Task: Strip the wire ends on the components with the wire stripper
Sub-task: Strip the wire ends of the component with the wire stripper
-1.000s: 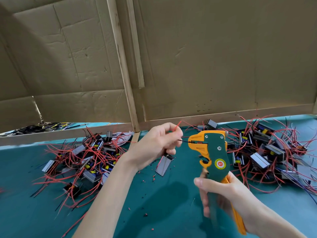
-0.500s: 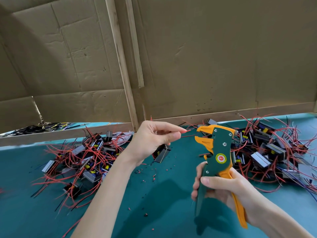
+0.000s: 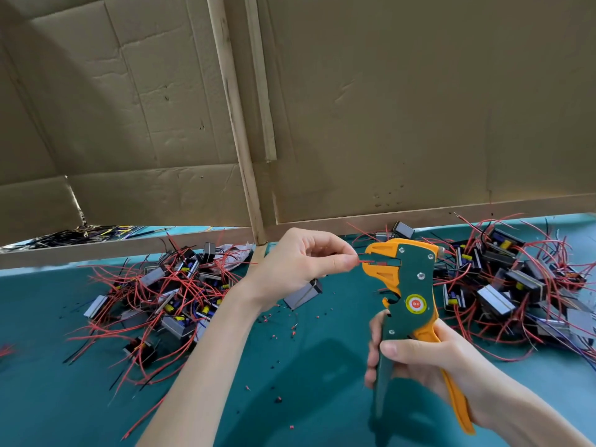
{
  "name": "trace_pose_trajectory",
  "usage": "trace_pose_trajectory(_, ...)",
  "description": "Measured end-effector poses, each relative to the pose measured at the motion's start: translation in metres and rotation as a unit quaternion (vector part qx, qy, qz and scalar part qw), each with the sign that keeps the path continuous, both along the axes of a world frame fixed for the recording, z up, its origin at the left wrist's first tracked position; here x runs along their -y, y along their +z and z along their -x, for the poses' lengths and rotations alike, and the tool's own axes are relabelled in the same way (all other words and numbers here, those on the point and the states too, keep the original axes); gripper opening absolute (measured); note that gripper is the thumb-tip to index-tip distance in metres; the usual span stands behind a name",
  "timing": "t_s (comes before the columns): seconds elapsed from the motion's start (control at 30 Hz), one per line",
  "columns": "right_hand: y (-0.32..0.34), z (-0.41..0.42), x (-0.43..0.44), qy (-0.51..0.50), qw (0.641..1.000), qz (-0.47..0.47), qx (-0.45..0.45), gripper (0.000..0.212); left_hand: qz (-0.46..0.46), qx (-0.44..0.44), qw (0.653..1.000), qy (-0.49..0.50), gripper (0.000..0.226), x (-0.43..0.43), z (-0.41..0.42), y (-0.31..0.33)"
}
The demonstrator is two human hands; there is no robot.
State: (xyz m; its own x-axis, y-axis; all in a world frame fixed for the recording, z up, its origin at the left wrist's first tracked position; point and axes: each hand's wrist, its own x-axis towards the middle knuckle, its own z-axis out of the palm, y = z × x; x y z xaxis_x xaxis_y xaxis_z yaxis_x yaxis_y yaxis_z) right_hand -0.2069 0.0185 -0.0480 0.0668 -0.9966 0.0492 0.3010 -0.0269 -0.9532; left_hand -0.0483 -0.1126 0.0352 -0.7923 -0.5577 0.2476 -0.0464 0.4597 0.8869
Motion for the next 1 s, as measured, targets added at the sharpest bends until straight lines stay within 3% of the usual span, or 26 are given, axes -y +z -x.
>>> trace_pose_trajectory(0.43, -0.005, 0.005, -0.003, 0.014, 0.999, -0.003, -0.048, 0.029, -0.001, 0.035, 0.999, -0.023, 0.009, 0.002, -0.004, 0.004)
trace_pose_trajectory(0.7, 0.000, -0.005, -0.009, -0.044, 0.995, -0.038, -0.085, 0.043, 0.006, 0.057, 0.998, -0.033, 0.006, 0.006, -0.008, 0.004)
trace_pose_trajectory(0.87, -0.007, -0.021, -0.007, -0.134, 0.986, -0.041, -0.095, 0.042, 0.009, 0.077, 0.997, -0.022, 0.006, 0.008, -0.008, 0.000)
trace_pose_trajectory(1.0, -0.009, -0.013, -0.002, -0.065, 0.997, -0.041, -0.010, 0.040, 0.005, 0.087, 0.996, -0.003, 0.008, 0.011, -0.006, -0.005)
